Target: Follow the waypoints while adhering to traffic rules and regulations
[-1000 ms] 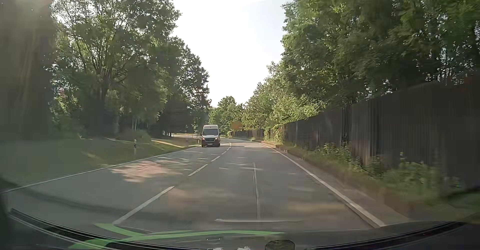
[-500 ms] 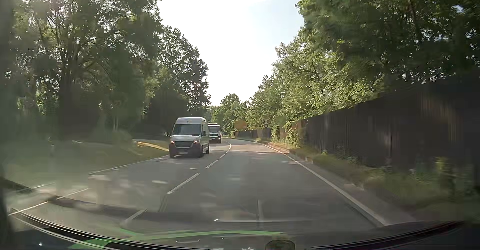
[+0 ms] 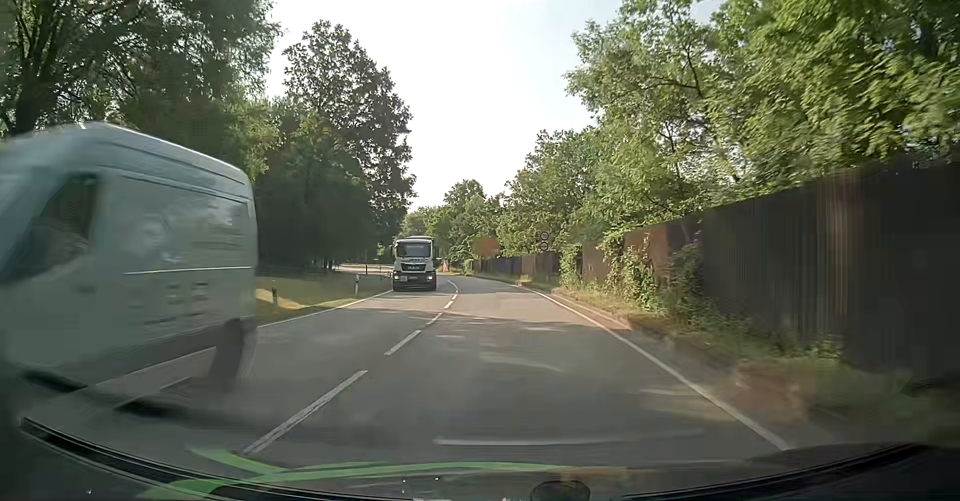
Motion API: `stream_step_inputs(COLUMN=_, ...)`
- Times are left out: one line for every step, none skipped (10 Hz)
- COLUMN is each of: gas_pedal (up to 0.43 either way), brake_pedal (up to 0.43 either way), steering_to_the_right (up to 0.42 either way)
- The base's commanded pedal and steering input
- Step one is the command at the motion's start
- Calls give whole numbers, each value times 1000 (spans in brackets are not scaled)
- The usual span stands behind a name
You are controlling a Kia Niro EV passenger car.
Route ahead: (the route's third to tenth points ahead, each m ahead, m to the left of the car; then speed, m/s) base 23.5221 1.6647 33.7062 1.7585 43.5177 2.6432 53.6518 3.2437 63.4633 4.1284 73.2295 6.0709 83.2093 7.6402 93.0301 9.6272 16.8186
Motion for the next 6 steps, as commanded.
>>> stream_step_inputs(gas_pedal=130, brake_pedal=0, steering_to_the_right=-9)
stream_step_inputs(gas_pedal=130, brake_pedal=0, steering_to_the_right=-9)
stream_step_inputs(gas_pedal=130, brake_pedal=0, steering_to_the_right=-9)
stream_step_inputs(gas_pedal=138, brake_pedal=0, steering_to_the_right=-9)
stream_step_inputs(gas_pedal=138, brake_pedal=0, steering_to_the_right=-8)
stream_step_inputs(gas_pedal=138, brake_pedal=0, steering_to_the_right=-5)
